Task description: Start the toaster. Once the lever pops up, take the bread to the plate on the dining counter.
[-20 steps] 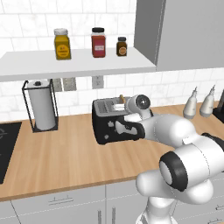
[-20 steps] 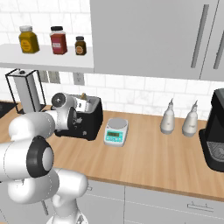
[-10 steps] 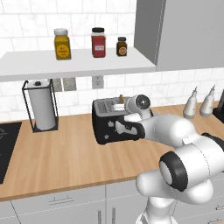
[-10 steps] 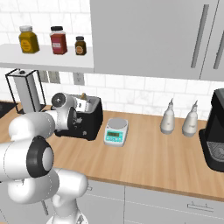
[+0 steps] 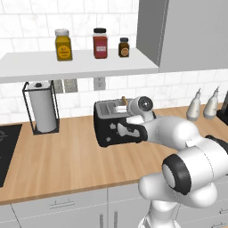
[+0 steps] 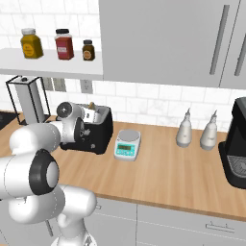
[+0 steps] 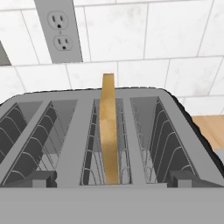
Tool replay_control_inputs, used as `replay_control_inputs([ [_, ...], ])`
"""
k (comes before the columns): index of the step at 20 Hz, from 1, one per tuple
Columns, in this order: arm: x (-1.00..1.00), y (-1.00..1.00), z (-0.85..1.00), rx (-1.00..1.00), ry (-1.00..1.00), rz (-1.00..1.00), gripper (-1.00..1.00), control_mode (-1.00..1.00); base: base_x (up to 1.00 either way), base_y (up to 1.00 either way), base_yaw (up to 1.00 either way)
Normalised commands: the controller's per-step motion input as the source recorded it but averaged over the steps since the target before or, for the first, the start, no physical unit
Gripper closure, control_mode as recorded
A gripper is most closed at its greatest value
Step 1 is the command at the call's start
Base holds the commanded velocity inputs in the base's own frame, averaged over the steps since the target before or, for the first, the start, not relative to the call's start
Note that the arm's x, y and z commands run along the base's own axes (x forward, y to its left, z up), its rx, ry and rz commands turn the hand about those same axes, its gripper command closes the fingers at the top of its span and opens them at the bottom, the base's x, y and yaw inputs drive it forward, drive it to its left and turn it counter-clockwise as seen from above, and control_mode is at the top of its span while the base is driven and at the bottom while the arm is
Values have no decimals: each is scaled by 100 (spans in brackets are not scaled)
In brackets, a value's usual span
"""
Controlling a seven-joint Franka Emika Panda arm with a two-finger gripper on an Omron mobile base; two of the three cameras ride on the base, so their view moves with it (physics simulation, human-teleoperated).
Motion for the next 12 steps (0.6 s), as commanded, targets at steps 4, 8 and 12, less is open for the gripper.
replay_control_inputs([
  [4, 0, 0, 0, 0, 0, 0, -100, -100, 0, 0, 0],
  [8, 0, 0, 0, 0, 0, 0, -100, -100, 0, 0, 0],
  [12, 5, 1, 0, 0, 0, 0, -100, -100, 0, 0, 0],
])
